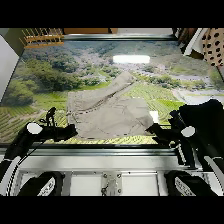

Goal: Fold the clothes and pants, and hang the long-sleeved shirts on hangers.

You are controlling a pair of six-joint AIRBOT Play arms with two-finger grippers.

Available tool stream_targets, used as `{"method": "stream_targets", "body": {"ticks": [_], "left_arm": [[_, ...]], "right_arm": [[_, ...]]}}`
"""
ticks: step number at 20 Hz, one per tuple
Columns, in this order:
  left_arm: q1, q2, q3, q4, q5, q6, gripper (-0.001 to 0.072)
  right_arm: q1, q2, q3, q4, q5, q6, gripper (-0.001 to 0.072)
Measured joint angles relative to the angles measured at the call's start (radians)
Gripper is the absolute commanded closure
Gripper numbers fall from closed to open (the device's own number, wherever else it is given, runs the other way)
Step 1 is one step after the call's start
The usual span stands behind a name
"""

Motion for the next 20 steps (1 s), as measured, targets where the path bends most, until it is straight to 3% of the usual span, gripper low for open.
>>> {"method": "stream_targets", "body": {"ticks": [5, 7, 9, 15, 20], "left_arm": [[0.000, 0.000, 0.000, 0.000, 0.003, 0.000, 0.0693], [0.000, 0.000, 0.000, 0.000, 0.003, 0.000, 0.0693], [0.000, 0.000, 0.000, 0.000, 0.003, 0.001, 0.0694], [0.002, 0.012, 0.066, 0.011, -0.008, 0.002, 0.0694], [0.010, 0.144, 0.348, -0.004, -0.058, -0.002, 0.0693]], "right_arm": [[0.119, -0.045, -0.017, 0.078, -0.214, 0.007, 0.0144], [0.139, -0.061, -0.021, 0.080, -0.268, 0.007, 0.0593], [0.148, -0.070, -0.023, 0.078, -0.303, 0.003, 0.0686], [0.138, -0.051, 0.107, 0.001, -0.286, -0.093, 0.0710], [0.051, 0.032, 0.526, -0.245, -0.105, -0.118, 0.0710]]}}
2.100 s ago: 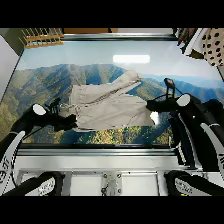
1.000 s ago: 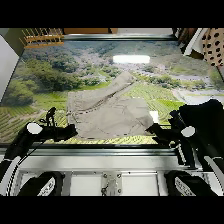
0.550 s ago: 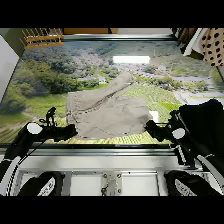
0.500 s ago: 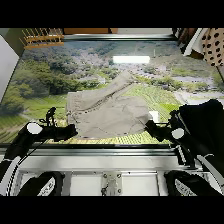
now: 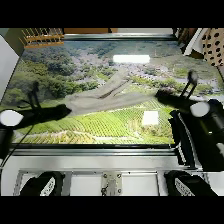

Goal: Fold the clothes and pants, and hang the long-sleeved shirts on hangers.

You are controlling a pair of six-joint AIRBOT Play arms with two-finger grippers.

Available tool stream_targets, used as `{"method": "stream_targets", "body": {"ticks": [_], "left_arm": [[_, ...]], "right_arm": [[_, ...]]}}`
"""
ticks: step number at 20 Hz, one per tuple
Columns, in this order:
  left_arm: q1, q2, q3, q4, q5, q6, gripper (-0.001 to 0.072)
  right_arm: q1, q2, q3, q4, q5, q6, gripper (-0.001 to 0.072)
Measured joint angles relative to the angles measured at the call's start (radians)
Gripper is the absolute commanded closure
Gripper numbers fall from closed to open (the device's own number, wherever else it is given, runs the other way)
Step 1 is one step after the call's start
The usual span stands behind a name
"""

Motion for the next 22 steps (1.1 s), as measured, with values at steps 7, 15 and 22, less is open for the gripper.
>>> {"method": "stream_targets", "body": {"ticks": [7, 15, 22], "left_arm": [[-0.116, 0.279, 0.364, 0.013, -0.035, -0.100, 0.0694], [-0.288, 0.417, 0.526, 0.019, -0.019, -0.265, 0.0694], [-0.222, 0.150, 0.541, 0.039, -0.267, -0.365, 0.0693]], "right_arm": [[-0.040, 0.122, 0.606, -0.174, 0.148, -0.068, 0.0710], [-0.043, 0.256, 0.770, -0.198, 0.142, -0.086, 0.0710], [-0.036, 0.021, 0.780, -0.101, 0.249, -0.086, 0.0710]]}}
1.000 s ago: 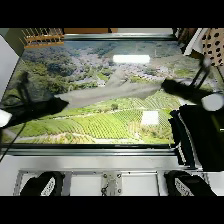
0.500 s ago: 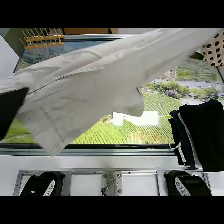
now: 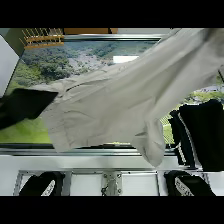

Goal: Fold the clothes and pants, and hang the long-sleeved shirts on hangers.

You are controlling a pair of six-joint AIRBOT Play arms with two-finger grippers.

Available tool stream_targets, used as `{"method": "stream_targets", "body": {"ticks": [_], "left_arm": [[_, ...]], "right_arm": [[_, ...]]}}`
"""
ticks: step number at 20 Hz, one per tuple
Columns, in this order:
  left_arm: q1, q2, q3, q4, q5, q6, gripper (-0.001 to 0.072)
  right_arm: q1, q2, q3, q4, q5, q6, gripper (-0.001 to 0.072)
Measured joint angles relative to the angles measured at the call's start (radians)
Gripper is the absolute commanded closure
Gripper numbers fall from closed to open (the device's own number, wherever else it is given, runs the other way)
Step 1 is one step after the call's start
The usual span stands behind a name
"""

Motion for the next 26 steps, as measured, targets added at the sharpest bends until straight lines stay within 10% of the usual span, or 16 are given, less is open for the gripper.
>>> {"method": "stream_targets", "body": {"ticks": [13, 26], "left_arm": [[0.184, -0.880, 0.207, 0.127, 0.126, 0.201, 0.0693], [0.365, -0.676, -0.161, 0.095, 0.114, 0.493, 0.0693]], "right_arm": [[0.047, -0.497, -0.011, 0.064, 0.136, 0.017, 0.0710], [0.407, -0.063, -0.585, -0.080, 0.269, 0.209, 0.0710]]}}
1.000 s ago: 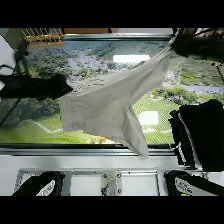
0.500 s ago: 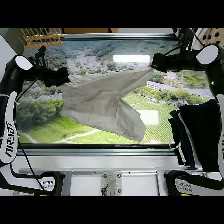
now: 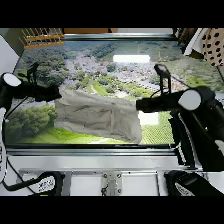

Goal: Fold the clothes and pants, and hang the long-sleeved shirts on hangers.

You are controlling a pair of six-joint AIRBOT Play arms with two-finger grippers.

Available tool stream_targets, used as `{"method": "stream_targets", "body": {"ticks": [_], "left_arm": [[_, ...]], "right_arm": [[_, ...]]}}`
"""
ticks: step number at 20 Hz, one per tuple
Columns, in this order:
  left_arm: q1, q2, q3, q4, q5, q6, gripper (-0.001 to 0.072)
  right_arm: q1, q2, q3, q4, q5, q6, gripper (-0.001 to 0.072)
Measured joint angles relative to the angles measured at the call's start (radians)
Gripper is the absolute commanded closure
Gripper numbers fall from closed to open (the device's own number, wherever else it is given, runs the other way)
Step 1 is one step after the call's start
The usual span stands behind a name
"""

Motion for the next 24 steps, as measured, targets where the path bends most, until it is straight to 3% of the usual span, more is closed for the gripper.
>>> {"method": "stream_targets", "body": {"ticks": [10, 22, 23, 24], "left_arm": [[0.160, 0.331, -0.510, -0.005, -0.094, 0.052, 0.0693], [0.221, 0.356, -0.728, 0.122, -0.115, 0.056, 0.0692], [0.221, 0.343, -0.723, 0.126, -0.128, 0.056, 0.0519], [0.221, 0.329, -0.713, 0.134, -0.139, 0.057, 0.0168]], "right_arm": [[0.151, 0.038, -0.299, -0.009, 0.084, 0.108, 0.0709], [0.191, -0.039, -0.386, -0.031, 0.131, 0.123, 0.0706], [0.192, -0.052, -0.389, -0.034, 0.131, 0.123, 0.0703], [0.193, -0.062, -0.392, -0.040, 0.130, 0.123, 0.0642]]}}
